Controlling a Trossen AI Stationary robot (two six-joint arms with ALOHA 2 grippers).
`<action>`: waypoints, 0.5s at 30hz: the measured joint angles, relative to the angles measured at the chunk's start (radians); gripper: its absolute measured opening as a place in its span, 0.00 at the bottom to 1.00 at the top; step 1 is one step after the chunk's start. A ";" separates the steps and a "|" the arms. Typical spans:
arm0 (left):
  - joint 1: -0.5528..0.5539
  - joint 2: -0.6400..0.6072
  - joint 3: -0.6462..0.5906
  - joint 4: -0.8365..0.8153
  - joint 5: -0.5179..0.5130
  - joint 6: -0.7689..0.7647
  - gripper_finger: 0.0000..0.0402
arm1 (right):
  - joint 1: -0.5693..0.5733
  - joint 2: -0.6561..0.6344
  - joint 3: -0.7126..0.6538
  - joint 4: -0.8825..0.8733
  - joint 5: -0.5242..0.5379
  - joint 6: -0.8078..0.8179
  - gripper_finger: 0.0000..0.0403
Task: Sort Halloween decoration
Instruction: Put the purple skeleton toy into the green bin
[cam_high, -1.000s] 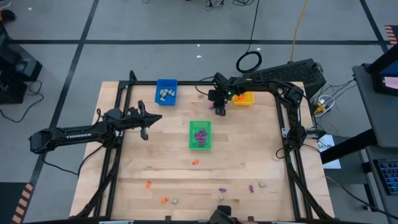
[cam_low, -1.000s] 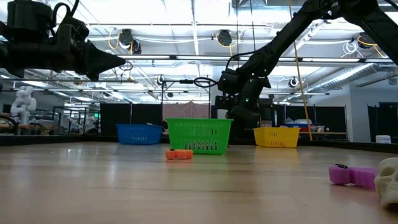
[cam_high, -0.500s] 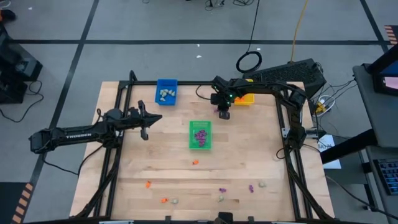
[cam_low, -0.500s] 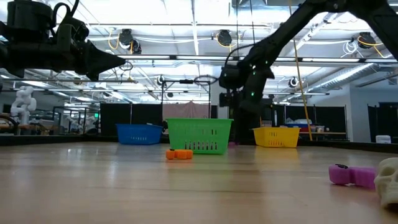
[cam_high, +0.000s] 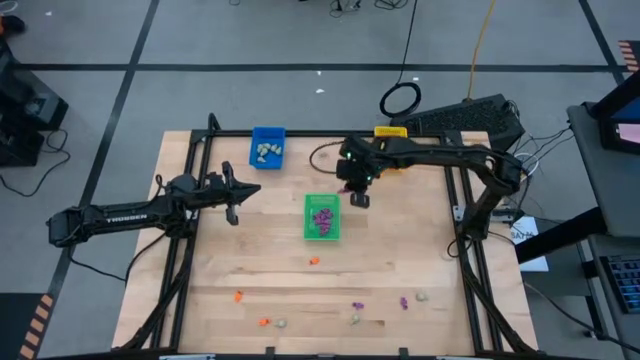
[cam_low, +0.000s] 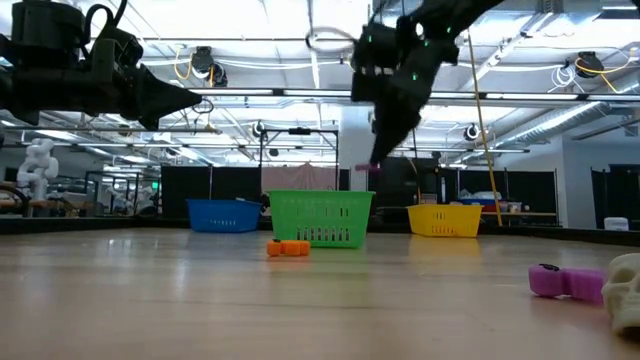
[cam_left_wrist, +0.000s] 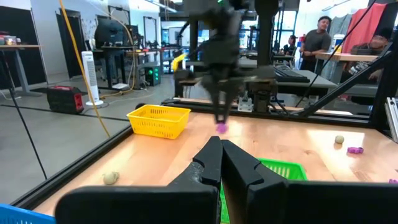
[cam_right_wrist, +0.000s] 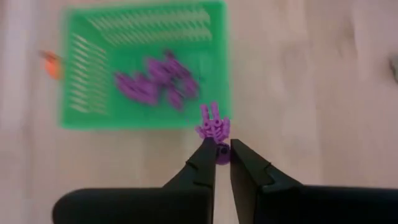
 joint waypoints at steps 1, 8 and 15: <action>0.000 0.000 0.000 0.000 0.000 0.000 0.02 | 0.023 -0.005 0.001 0.015 0.002 0.024 0.03; 0.000 0.000 0.000 0.000 0.000 0.000 0.02 | 0.171 0.050 0.001 0.098 0.084 0.149 0.03; 0.000 0.000 0.000 0.000 0.000 0.000 0.02 | 0.231 0.134 0.001 0.190 0.111 0.203 0.03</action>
